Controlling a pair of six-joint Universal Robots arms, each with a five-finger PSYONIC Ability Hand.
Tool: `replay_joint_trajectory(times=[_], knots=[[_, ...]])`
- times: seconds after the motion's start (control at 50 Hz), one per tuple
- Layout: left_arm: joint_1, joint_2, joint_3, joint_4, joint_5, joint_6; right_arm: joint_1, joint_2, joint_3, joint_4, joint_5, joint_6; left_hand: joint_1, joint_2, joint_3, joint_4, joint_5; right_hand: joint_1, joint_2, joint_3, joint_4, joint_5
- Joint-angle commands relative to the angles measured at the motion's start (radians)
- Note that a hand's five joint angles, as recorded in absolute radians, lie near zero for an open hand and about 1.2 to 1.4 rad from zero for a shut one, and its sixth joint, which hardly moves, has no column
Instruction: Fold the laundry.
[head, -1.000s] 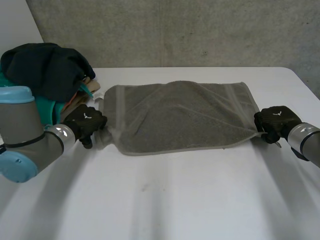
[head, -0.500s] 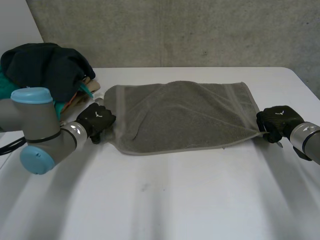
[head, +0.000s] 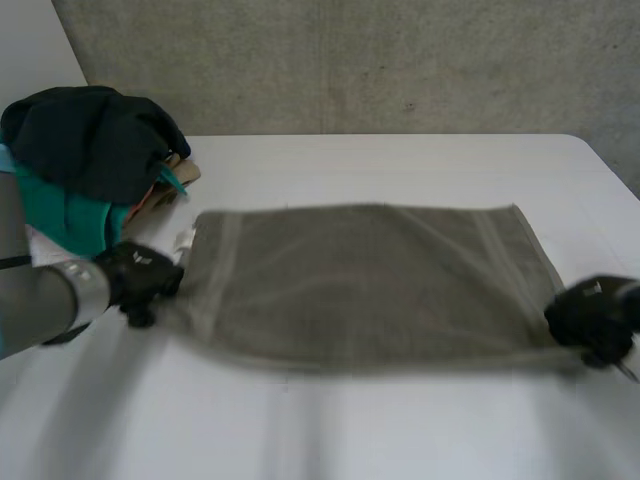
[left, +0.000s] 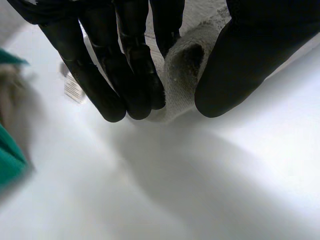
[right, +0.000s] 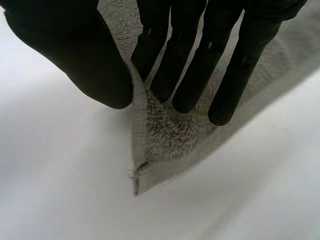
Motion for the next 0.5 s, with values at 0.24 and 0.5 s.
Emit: replay_joint_trajectory(times=[0.24, 0.5], knots=[[-0.055, -0.232, 0.334, -0.086, -0.049, -0.161, 0.086, 0.106, -0.138, -0.274, -0.002, 0.182, 0.247, 0.202, 0.211, 0.205, 0.245, 0.256, 0.214, 0.206, 0.202, 0.217], [-0.091, -0.403, 0.609, -0.085, -0.161, -0.31, 0.184, 0.253, -0.304, -0.724, 0.01, 0.387, 0.247, 0.202, 0.211, 0.205, 0.245, 0.256, 0.214, 0.206, 0.202, 0.217]])
